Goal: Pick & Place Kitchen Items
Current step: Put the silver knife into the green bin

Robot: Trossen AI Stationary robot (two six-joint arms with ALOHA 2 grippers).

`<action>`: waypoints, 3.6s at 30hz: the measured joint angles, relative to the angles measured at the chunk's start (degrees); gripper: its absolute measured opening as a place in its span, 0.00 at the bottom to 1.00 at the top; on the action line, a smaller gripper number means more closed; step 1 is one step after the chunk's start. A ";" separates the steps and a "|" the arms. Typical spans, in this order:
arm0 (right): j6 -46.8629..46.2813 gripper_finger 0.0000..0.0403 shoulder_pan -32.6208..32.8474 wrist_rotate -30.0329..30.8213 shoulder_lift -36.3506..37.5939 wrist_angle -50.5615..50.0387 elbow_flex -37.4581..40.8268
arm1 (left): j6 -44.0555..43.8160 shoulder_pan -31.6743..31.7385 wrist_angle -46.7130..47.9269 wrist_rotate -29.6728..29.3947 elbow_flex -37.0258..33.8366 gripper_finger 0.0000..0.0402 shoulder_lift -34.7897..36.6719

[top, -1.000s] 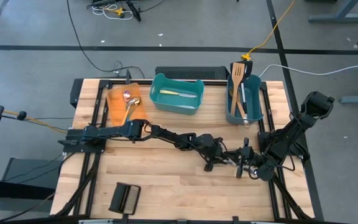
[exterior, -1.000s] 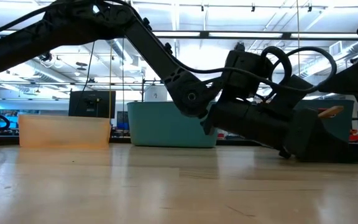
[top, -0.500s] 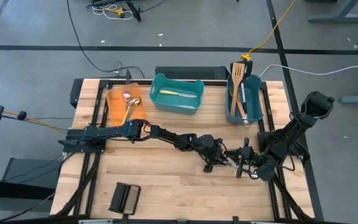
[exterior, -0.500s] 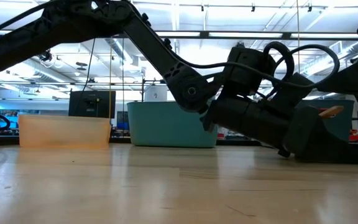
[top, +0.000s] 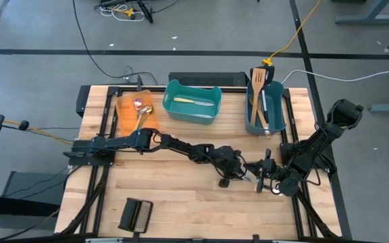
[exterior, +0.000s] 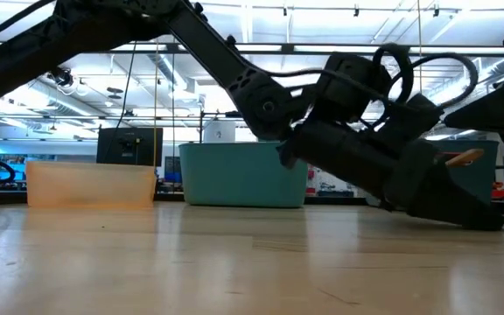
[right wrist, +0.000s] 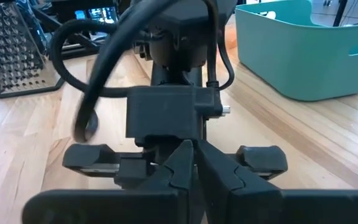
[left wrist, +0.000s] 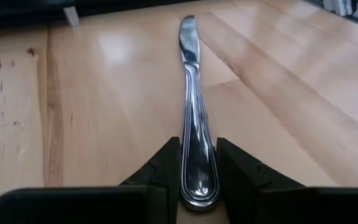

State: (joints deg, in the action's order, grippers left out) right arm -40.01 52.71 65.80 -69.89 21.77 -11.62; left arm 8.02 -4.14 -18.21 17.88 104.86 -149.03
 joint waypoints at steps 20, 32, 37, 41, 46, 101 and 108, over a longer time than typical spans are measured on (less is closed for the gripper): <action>0.20 0.08 0.00 0.83 0.02 0.12 0.00 | 4.46 -0.14 6.41 0.77 0.11 0.22 4.92; 0.48 0.08 -0.02 1.27 0.02 -0.10 0.00 | 5.13 0.48 12.28 1.69 0.15 0.22 5.91; 0.59 0.08 0.00 1.27 0.02 -0.51 0.00 | 6.48 0.87 14.81 1.87 0.16 0.22 8.89; 0.59 0.08 -0.02 1.27 0.02 -0.94 0.00 | 7.00 0.87 15.17 1.91 -2.08 0.22 11.83; 0.59 0.08 -0.02 1.27 0.02 -1.34 0.00 | 7.41 0.87 15.69 1.94 -7.02 0.22 14.84; -4.55 0.08 -0.20 2.78 0.02 -1.43 0.02 | 5.00 21.33 15.03 -11.66 -62.55 0.22 75.39; -4.55 0.08 -1.50 2.77 0.02 -0.94 0.02 | 5.72 30.25 14.76 -8.52 -62.55 0.22 75.49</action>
State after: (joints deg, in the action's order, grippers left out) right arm -44.55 51.20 68.57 -69.87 20.83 -11.60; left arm 13.74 26.11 -3.45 9.36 42.30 -73.55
